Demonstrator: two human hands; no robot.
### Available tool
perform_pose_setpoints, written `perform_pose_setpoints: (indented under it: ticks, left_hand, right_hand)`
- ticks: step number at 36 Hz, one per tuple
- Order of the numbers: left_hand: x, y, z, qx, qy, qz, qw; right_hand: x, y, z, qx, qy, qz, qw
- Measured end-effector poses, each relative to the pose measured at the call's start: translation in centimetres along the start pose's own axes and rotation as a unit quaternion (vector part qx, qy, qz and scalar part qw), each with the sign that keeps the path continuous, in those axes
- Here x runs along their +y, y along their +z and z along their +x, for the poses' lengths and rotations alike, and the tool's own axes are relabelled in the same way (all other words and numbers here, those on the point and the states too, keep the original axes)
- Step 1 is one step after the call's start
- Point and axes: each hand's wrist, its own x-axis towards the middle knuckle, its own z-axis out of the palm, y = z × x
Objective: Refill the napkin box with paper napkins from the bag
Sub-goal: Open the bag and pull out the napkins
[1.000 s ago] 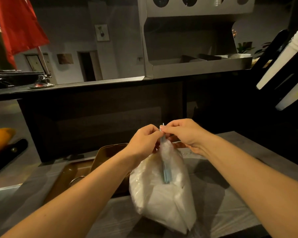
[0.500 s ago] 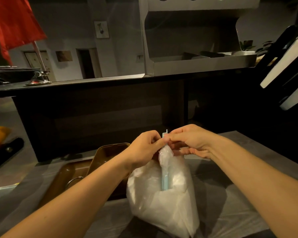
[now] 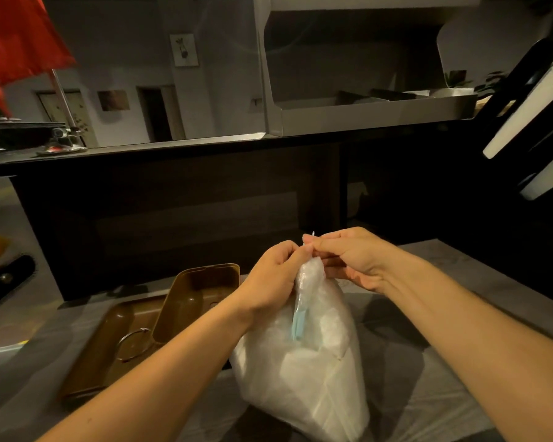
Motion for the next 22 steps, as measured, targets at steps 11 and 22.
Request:
perform_pose_setpoints:
  ticks: [11,22]
  left_hand:
    - [-0.16,0.34,-0.18,0.029,0.014,0.040,0.999]
    - [0.06,0.45,-0.25,0.042,0.018,0.053,0.998]
  right_hand:
    - [0.71,0.34,0.20,-0.021,0.005,0.050,0.999]
    - [0.77,0.69,0.48,0.009,-0.008,0.017,1.000]
